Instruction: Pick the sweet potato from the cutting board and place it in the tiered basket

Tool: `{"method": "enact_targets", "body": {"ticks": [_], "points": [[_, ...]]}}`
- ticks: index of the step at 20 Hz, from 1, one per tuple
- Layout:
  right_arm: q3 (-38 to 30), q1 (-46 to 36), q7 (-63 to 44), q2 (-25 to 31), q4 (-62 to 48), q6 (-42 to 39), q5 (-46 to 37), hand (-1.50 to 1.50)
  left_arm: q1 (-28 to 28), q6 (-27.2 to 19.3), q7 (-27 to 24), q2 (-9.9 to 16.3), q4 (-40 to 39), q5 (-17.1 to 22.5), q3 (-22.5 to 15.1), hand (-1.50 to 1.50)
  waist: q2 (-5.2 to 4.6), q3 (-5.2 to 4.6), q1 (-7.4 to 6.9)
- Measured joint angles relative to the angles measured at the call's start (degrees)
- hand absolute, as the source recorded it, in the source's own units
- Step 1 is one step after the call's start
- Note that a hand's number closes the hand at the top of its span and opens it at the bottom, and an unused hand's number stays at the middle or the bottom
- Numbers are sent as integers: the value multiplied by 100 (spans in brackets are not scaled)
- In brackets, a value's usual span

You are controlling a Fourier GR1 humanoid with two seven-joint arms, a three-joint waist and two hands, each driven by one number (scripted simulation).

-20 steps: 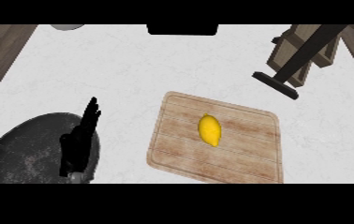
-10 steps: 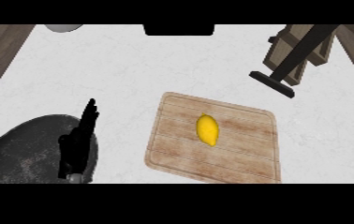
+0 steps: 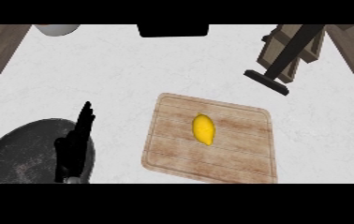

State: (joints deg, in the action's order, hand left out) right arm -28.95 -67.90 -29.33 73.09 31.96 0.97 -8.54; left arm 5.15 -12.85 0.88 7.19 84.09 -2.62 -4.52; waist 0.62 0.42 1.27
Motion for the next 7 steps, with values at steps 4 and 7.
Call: {"method": "enact_targets", "body": {"ticks": [4, 7], "points": [[-544, 626, 311, 761, -346, -760, 360, -150, 50, 20, 28, 22, 60, 10, 30, 0, 4, 1, 47], [-939, 1059, 595, 1257, -724, -1390, 613, -150, 40, 57, 98, 37, 72, 52, 70, 0, 5, 1, 64]]}}
